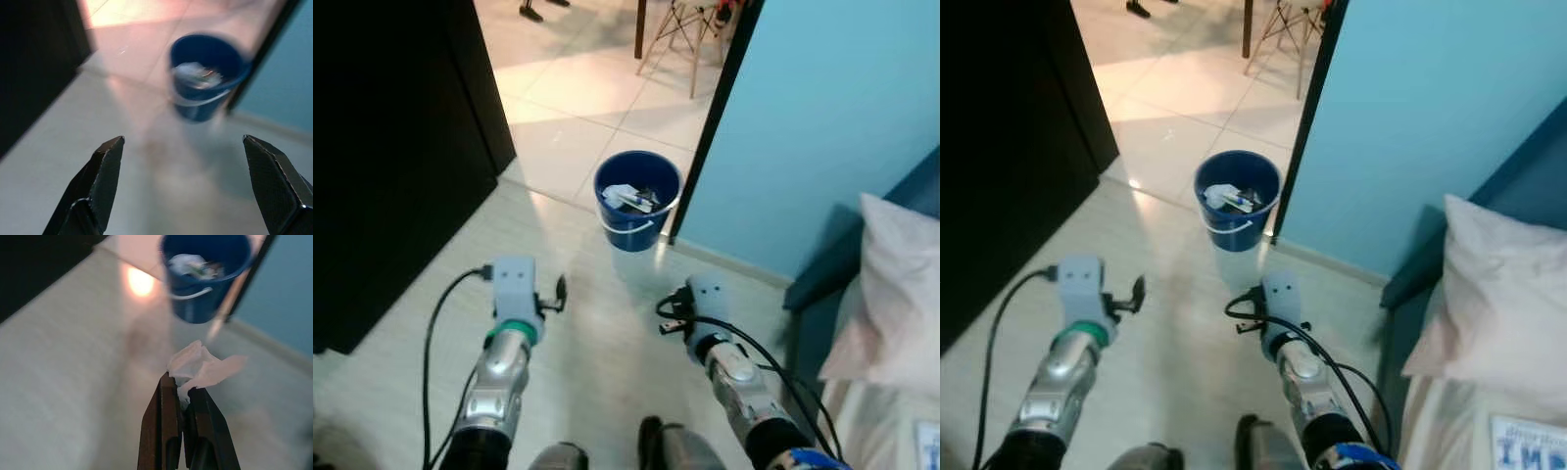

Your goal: Clean up the room

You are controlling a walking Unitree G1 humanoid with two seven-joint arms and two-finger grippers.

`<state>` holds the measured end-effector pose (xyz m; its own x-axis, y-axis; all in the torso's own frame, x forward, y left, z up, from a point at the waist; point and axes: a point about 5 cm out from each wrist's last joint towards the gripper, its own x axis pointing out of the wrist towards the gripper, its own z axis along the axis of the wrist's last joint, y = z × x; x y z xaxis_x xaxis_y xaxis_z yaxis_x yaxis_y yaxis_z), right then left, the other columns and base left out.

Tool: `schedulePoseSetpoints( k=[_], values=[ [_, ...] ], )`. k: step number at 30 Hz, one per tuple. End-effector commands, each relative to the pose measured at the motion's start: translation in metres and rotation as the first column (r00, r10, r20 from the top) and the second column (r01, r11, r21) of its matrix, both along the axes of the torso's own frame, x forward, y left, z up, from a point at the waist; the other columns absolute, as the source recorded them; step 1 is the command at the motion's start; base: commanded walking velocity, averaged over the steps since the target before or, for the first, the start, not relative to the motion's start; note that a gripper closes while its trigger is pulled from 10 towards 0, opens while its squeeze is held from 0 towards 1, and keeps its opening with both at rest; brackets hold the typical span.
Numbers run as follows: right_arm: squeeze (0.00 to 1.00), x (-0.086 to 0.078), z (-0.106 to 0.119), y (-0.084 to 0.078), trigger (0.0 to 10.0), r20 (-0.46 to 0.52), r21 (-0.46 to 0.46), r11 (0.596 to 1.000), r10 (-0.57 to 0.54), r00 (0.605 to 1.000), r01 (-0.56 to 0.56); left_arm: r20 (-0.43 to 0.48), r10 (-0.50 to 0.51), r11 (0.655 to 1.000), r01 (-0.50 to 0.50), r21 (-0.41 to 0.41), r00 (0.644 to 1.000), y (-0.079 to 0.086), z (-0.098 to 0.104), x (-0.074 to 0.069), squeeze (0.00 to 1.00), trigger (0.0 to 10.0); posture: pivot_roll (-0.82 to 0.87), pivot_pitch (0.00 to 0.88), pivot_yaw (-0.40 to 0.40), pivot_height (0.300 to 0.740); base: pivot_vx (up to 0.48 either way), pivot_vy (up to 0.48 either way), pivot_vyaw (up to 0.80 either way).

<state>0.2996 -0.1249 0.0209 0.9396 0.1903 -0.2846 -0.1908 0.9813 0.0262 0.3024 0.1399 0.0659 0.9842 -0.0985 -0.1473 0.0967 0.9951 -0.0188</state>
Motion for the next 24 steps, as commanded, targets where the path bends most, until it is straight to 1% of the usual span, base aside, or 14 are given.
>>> schedulePoseSetpoints(
  k=[1, 12, 24],
  values=[
    [0.00, -0.0055, -0.0062, 0.0060, 10.0, -0.023, 0.013, 1.000, 0.006, 1.000, -0.005, -0.037, 0.022, 1.000, -0.022, 0.017, 0.999, 0.0103, -0.0090, -0.0060, 0.00, 10.0, 0.13, 0.103, -0.003, 0.740, 0.405, 0.000, 0.00],
    [0.00, -0.0040, -0.0038, 0.0050, 10.0, -0.001, 0.026, 0.999, -0.026, 1.000, 0.026, -0.042, 0.015, 1.000, -0.014, 0.018, 0.999, 0.0113, -0.0082, -0.0029, 0.00, 10.0, 0.12, 0.099, 0.012, 0.740, 0.409, 0.000, 0.00],
    [0.00, -0.0092, -0.0083, 0.0011, 10.0, -0.009, 0.034, 0.997, -0.062, 0.998, 0.063, -0.046, -0.015, 1.000, 0.016, 0.026, 0.999, 0.0082, -0.0083, -0.0022, 0.00, 10.0, 0.12, 0.104, 0.028, 0.740, 0.413, 0.000, 0.00]
  ],
)
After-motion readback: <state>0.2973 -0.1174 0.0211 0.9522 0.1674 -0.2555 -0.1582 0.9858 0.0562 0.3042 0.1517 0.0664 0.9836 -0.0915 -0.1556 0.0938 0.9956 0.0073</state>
